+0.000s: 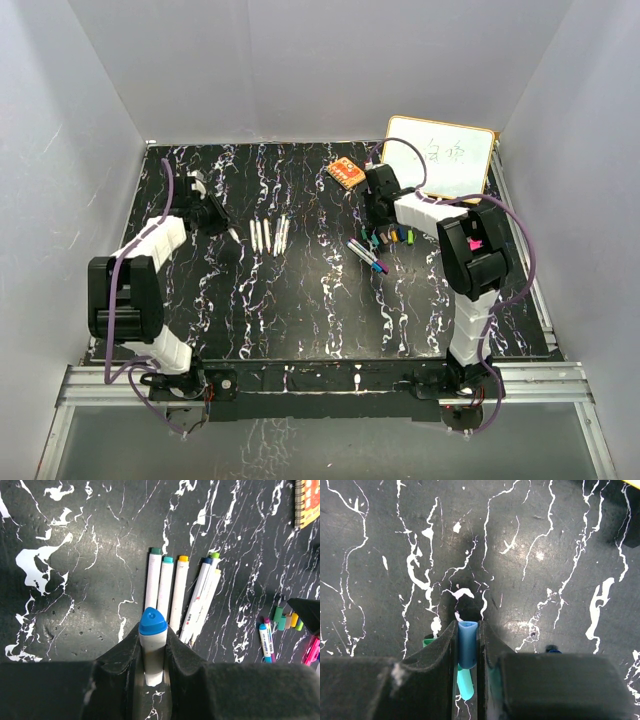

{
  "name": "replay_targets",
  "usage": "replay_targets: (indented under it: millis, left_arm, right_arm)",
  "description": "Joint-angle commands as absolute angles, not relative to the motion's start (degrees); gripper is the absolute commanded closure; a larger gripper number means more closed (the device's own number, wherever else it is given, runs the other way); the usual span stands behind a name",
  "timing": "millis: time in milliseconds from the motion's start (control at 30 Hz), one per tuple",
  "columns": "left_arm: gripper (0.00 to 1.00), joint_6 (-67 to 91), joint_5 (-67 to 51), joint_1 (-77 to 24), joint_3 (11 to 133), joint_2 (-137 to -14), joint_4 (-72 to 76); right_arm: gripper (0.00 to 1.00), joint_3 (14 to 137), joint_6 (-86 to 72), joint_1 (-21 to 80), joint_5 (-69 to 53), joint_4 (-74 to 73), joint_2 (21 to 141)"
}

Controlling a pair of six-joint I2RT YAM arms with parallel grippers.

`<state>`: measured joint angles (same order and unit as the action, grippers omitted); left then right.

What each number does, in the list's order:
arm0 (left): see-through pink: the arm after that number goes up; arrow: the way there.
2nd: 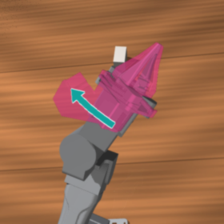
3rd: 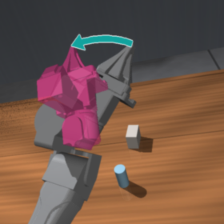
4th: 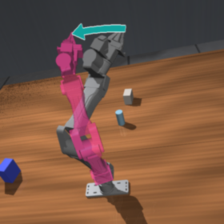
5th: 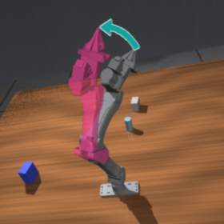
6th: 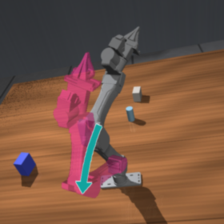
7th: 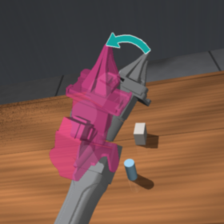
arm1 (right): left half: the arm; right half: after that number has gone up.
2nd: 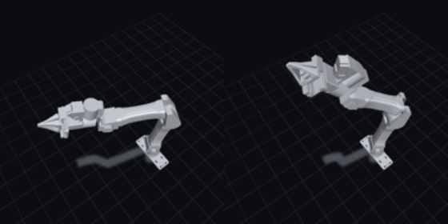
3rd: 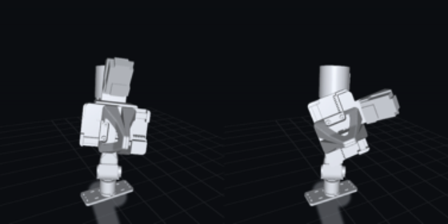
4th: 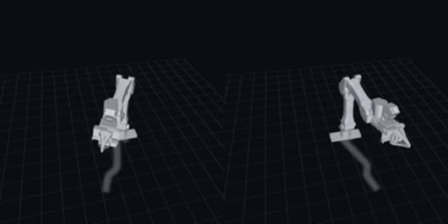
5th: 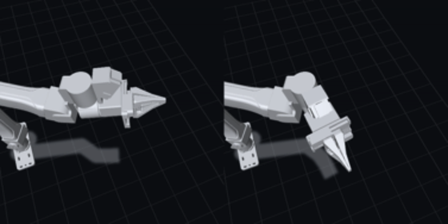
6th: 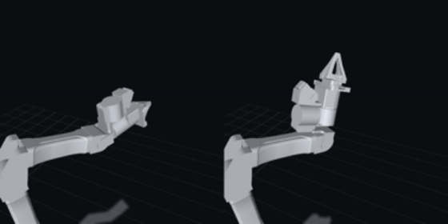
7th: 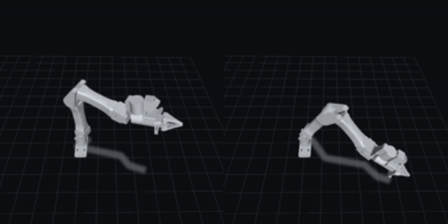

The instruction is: Open the pen caps

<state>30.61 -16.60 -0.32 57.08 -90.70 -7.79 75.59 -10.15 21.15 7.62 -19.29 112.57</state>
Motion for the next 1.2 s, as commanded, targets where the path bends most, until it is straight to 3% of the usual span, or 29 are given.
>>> replay_targets:
  millis: [0, 67, 267, 467, 800, 1000, 1167]
  left_arm:
    - [1.0, 29.44, -19.44, 0.09, 58.91, -92.56, -9.27]
    - [1.0, 29.44, -19.6, 0.08, 58.74, -93.2, -9.02]
    - [1.0, 29.53, -20.02, 0.01, 58.71, -95.02, -8.33]
    - [0.93, 29.04, -20.06, 0.05, 58.69, -97.37, -7.77]
    - [0.79, 28.89, -19.53, 0.08, 58.63, -99.71, -6.81]
    - [0.75, 29.0, -20.1, 0.07, 58.63, -101.54, -5.83]
    - [0.75, 29.43, -19.92, 0.01, 58.28, -100.69, -5.35]
  right_arm:
    - [1.0, 78.35, -9.45, 20.74, 7.3, -18.75, 113.45]
    - [0.99, 78.28, -9.49, 20.72, 7.11, -18.92, 113.62]
    - [0.83, 77.98, -10.05, 20.66, 6.48, -19.07, 113.73]
    - [0.7, 77.78, -10.25, 20.74, 6.44, -18.85, 113.02]
    - [0.64, 73.15, -11.18, 20.71, 7.13, -13.02, 104.58]
    - [0.62, 62.97, -13.07, 20.79, 3.98, -4.65, 90.85]
    - [0.62, 59.97, -12.32, 22.14, 2.35, -6.73, 85.09]
